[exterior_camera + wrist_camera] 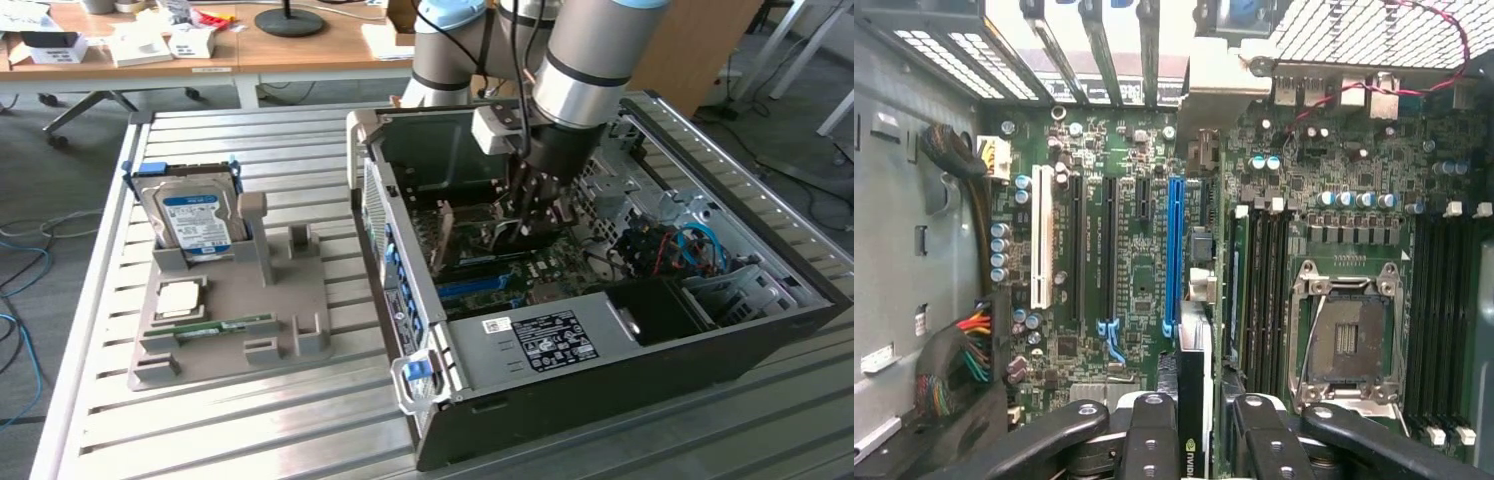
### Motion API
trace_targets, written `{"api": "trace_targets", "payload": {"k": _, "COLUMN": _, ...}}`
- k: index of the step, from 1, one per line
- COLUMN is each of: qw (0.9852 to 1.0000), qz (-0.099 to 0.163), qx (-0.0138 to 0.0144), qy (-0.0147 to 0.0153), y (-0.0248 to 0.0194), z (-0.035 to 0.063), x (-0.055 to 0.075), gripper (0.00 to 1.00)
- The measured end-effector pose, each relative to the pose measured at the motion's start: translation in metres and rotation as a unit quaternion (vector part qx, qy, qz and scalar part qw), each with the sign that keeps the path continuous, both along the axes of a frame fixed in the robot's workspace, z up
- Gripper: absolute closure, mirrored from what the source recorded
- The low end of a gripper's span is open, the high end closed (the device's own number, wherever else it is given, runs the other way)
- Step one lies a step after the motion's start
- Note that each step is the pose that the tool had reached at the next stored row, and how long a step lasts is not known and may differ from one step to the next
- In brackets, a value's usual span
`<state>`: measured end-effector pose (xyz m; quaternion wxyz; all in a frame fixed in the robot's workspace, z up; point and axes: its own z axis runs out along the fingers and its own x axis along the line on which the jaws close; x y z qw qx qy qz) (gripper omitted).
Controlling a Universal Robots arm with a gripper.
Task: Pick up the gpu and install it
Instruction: 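Insert the gpu into the slot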
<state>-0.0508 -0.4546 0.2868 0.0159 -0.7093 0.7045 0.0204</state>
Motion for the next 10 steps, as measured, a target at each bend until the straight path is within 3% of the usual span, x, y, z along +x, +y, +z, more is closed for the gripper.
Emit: {"api": "trace_targets", "payload": {"k": 10, "qw": 1.0, "qz": 0.0, "qx": -0.0007, "qy": 0.0, "y": -0.0009, "z": -0.0001, "x": -0.0029, "gripper": 0.74}}
